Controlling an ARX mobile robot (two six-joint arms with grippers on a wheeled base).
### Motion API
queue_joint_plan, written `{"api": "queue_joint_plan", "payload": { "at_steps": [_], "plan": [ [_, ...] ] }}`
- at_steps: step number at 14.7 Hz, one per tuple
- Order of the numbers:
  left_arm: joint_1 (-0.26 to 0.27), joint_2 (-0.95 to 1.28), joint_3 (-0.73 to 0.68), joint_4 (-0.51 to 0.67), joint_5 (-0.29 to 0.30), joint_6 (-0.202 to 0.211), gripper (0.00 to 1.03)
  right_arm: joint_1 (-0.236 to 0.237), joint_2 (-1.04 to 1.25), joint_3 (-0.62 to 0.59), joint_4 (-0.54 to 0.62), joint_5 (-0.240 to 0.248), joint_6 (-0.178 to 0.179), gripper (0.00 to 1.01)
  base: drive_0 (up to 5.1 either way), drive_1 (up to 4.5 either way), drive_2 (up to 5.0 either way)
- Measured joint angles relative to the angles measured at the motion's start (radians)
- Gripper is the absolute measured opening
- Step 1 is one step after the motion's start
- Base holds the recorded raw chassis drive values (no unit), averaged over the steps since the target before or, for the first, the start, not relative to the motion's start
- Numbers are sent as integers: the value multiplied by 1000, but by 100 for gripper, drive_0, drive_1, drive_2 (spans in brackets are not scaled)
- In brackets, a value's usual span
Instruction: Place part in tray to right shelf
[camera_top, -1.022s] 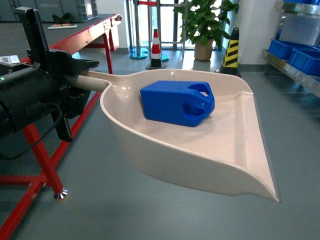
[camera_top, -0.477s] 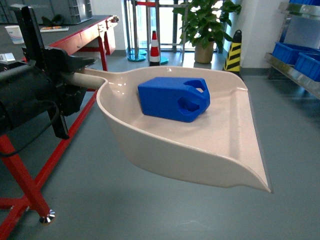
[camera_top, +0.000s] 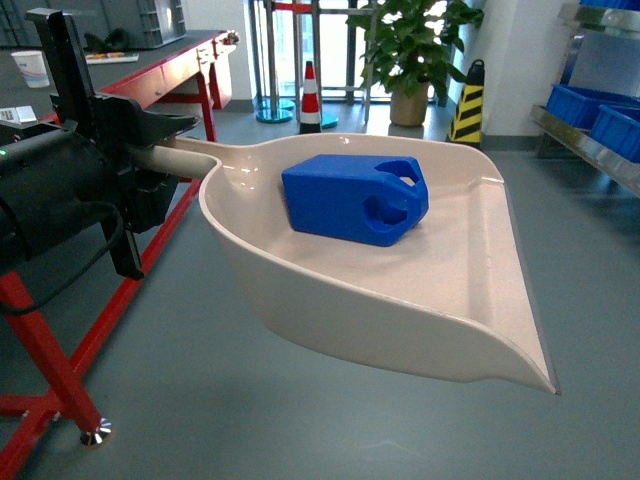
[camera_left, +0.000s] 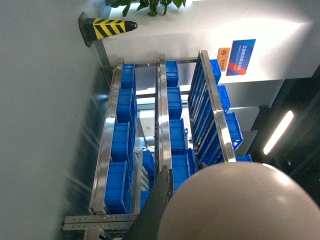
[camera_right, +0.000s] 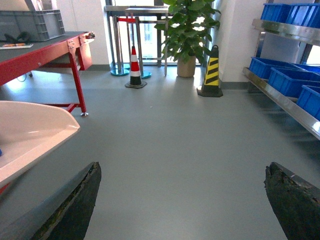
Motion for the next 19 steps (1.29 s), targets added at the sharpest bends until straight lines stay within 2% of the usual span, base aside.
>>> {"api": "queue_joint_plan", "payload": {
  "at_steps": [5, 19],
  "plan": [
    [0, 0, 0, 0, 0, 0, 13, 0, 0, 0, 0, 0, 0, 98, -19, -19, -19],
    [0, 0, 0, 0, 0, 0, 13, 0, 0, 0, 0, 0, 0, 98, -163, -163, -163]
  ]
}}
